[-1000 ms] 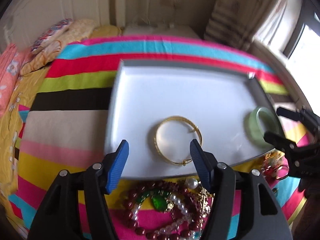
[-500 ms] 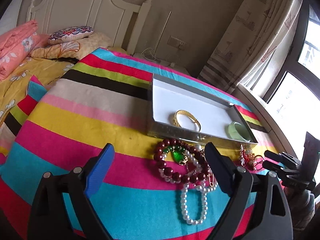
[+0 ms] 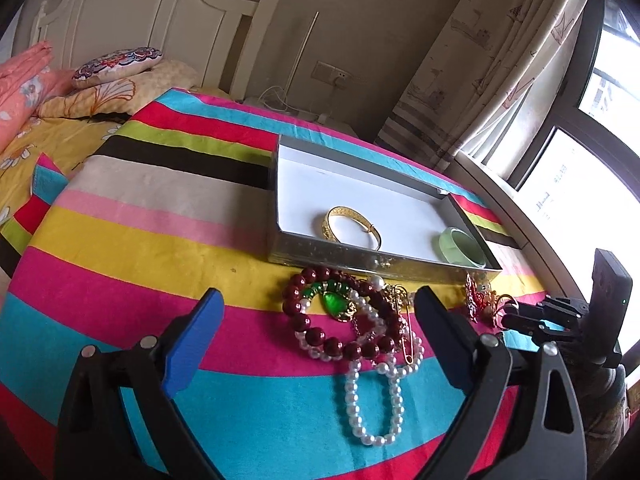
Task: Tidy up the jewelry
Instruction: 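Grasp the interlocked gold rings with the right tool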
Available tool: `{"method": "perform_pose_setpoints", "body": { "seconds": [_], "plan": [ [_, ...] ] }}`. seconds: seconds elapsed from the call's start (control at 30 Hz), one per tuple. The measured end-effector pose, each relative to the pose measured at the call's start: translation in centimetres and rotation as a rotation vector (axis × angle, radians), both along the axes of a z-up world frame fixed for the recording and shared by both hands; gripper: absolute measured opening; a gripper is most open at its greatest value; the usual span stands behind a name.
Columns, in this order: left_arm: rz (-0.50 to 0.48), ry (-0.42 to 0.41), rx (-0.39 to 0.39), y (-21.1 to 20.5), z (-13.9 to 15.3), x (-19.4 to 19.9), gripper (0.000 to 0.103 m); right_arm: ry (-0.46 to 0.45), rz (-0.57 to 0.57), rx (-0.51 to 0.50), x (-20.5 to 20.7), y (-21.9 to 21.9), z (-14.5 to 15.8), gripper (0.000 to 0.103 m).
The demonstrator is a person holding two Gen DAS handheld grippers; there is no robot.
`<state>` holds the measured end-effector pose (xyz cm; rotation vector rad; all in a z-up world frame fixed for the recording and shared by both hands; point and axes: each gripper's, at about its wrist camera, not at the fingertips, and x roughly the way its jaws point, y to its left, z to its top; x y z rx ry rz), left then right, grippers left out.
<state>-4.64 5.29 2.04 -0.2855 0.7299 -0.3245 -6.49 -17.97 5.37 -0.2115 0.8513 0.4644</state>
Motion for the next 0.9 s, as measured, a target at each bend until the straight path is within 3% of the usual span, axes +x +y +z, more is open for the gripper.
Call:
{"method": "perform_pose_setpoints", "body": {
  "seconds": [0.03,0.2,0.23,0.27,0.4,0.6,0.7,0.73,0.77,0.83,0.9],
  "plan": [
    [0.001,0.001,0.000,0.0,0.0,0.0,0.095,-0.003,-0.004,-0.019,-0.1,0.0,-0.1,0.015],
    [-0.001,-0.002,0.000,0.1,-0.1,0.0,0.095,-0.075,-0.029,0.009,-1.5,-0.8,0.7,0.013],
    [-0.001,-0.003,0.001,0.1,-0.2,0.0,0.095,-0.085,-0.040,0.034,-1.7,-1.2,1.0,0.011],
    [-0.002,-0.005,0.001,0.1,-0.2,0.0,0.095,-0.098,-0.063,0.067,-2.0,-1.8,1.3,0.001],
    [-0.009,-0.009,0.008,-0.1,-0.1,-0.1,0.095,-0.120,-0.121,0.189,-2.5,-3.8,2.1,0.001],
    [-0.006,-0.001,0.018,-0.2,-0.2,0.0,0.095,-0.056,-0.147,0.222,-2.0,-4.7,1.6,0.002],
    [-0.006,0.001,0.014,-0.1,-0.3,0.0,0.095,-0.020,-0.109,0.190,-2.4,-4.5,1.3,0.007],
    [-0.006,0.000,0.014,-0.2,-0.2,0.0,0.095,-0.002,-0.096,0.191,-2.6,-4.5,1.1,0.019],
    [-0.008,-0.001,0.012,-0.2,-0.2,0.0,0.095,0.006,-0.087,0.194,-2.8,-4.6,1.0,0.052],
    [-0.009,-0.003,0.012,-0.1,-0.2,-0.1,0.095,-0.007,-0.073,0.210,-3.7,-4.8,1.2,0.089],
    [-0.010,-0.005,0.009,0.0,-0.2,-0.1,0.095,-0.019,-0.040,0.218,-4.5,-4.8,1.8,0.087]
  ]
}}
